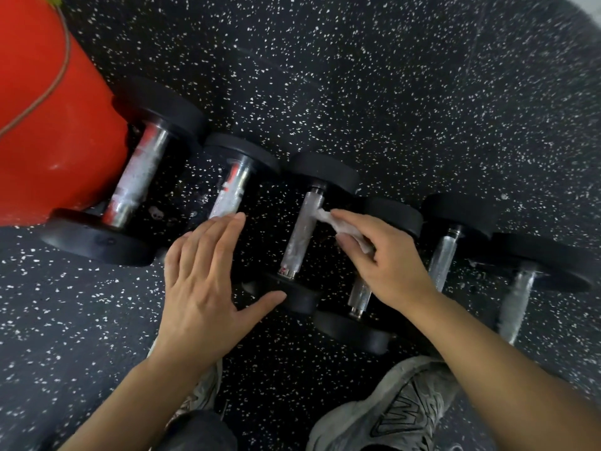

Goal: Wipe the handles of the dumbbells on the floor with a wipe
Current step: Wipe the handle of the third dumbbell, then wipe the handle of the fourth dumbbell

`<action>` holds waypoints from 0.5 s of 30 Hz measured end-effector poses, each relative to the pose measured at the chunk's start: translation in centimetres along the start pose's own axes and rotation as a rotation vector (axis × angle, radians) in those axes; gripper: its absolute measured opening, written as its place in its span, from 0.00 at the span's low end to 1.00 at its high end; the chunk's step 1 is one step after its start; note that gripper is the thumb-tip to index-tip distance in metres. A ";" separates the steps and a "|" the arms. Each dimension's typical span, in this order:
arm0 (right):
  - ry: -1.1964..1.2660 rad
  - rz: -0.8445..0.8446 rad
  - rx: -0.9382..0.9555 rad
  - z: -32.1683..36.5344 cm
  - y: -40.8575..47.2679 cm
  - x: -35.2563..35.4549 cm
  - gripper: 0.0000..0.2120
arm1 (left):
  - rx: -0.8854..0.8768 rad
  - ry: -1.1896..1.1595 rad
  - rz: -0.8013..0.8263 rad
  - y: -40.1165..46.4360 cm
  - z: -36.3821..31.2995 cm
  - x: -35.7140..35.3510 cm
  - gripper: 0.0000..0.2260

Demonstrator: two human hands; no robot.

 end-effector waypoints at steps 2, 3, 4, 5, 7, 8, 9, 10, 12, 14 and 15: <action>-0.024 -0.018 -0.022 -0.6 -1.2 1.5 0.18 | -0.002 0.003 0.013 0.1 -0.1 0.1 0.46; -0.028 -0.024 -0.036 -0.7 -1.9 2.5 0.18 | -0.014 0.007 0.025 0.2 -0.3 0.2 0.46; -0.031 -0.027 -0.048 -0.5 -2.7 3.5 0.18 | -0.035 0.007 0.038 0.4 -0.6 0.5 0.45; -0.039 -0.032 -0.050 -0.2 -3.4 4.6 0.18 | -0.067 0.002 0.048 0.7 -1.1 1.0 0.45; -0.061 -0.042 -0.028 1.1 -5.1 7.2 0.19 | -0.145 -0.014 0.056 1.8 -2.8 2.4 0.44; -0.075 -0.048 -0.006 1.9 -5.8 8.5 0.20 | -0.184 -0.025 0.055 2.6 -4.0 3.4 0.44; -0.086 -0.060 0.020 2.9 -6.5 9.9 0.20 | -0.220 -0.036 0.052 3.4 -5.3 4.5 0.44; -0.095 -0.078 0.047 4.0 -7.1 11.3 0.20 | -0.253 -0.044 0.048 4.2 -6.7 5.7 0.44; -0.108 -0.126 0.084 6.5 -8.4 14.3 0.19 | -0.323 -0.053 0.033 5.8 -9.6 8.6 0.44; -0.120 -0.178 0.109 8.9 -9.9 17.1 0.20 | -0.403 -0.069 0.010 7.0 -12.2 11.9 0.44; -0.117 -0.202 0.117 10.0 -10.8 18.4 0.20 | -0.445 -0.074 -0.002 7.5 -13.3 13.6 0.44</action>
Point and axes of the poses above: each hand's wrist, its own y-axis towards the middle knuckle, its own x-axis out of the back of the hand, z = x × y, the point moved 1 cm from there along y, towards the middle knuckle, and after that the axes turned 12 degrees about -z, right-handed, at the moved point
